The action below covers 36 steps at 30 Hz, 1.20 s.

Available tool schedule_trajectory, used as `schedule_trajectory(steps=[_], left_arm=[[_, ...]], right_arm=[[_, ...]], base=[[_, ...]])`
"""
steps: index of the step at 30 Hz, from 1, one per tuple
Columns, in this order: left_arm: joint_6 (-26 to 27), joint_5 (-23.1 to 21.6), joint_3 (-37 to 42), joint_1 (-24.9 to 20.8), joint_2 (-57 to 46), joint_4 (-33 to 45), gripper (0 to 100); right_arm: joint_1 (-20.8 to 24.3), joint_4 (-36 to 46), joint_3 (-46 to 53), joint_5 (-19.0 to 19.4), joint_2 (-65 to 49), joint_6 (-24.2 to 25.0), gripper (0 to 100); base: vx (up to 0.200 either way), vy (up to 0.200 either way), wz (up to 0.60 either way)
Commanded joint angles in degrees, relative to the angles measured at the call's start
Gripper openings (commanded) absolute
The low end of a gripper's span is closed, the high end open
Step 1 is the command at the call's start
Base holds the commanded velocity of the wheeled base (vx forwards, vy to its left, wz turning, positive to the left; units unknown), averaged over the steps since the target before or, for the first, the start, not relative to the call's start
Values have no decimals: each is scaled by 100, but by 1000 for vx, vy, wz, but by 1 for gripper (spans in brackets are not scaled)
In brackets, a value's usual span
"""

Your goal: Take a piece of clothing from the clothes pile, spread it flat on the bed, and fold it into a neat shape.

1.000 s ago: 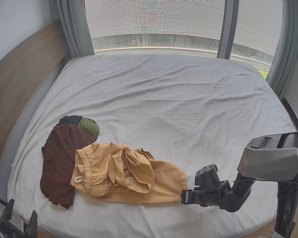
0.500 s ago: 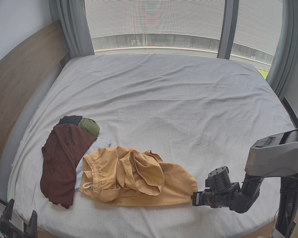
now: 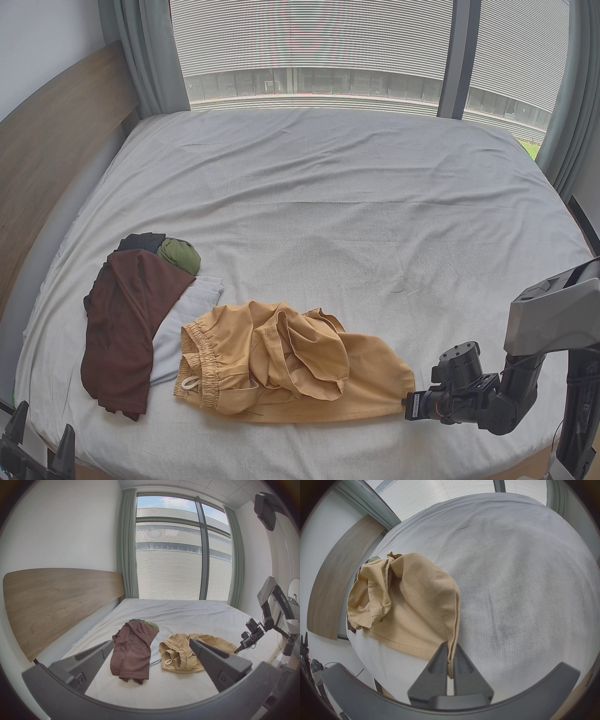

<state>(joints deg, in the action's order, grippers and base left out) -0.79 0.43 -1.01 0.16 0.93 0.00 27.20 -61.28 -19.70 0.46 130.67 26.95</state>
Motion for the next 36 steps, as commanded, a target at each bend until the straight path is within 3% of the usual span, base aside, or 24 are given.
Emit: schedule_trajectory(steps=[1,14,36], left_arm=[[0,1,101,2,-66,0,100],[0,1,101,2,-66,0,100],[9,1,101,2,-66,0,100]], right_arm=[[-92,-147,239,15,46,-76,0],[-399,-727,722,50,81,-234,0],[-646,-789,933,138,81,-463,0]], base=[[0,0,0],[0,0,0],[0,0,0]])
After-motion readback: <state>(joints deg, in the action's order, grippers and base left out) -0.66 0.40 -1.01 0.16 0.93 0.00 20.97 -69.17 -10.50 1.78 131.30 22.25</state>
